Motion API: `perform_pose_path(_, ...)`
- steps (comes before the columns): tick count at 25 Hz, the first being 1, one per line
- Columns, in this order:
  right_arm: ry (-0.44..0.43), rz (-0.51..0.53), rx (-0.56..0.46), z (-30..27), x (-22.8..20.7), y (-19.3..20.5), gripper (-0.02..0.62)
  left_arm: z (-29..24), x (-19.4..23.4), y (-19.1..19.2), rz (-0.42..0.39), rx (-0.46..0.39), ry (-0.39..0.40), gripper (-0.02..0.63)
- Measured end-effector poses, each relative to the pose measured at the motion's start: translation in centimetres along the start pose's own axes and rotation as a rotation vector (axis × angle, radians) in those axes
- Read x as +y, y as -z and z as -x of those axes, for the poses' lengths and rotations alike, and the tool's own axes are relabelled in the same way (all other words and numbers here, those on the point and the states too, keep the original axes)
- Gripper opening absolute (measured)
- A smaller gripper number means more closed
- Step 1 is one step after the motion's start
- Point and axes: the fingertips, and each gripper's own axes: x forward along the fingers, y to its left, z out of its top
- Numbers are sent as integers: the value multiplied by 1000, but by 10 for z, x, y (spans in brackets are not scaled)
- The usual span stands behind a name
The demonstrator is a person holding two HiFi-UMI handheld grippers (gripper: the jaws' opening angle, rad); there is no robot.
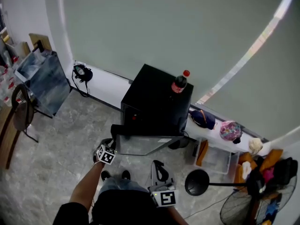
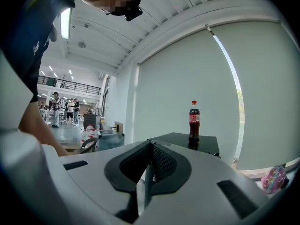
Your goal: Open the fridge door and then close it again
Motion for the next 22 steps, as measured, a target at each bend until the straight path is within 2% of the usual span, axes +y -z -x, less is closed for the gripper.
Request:
perform_pose_path(10, 124, -20, 4, -28, -12, 0, 8, -30, 25, -24, -37, -7, 50, 57)
perform_pose_path(22, 290, -47, 21, -63, -13, -3, 8, -60, 40, -54, -132, -19, 141, 55)
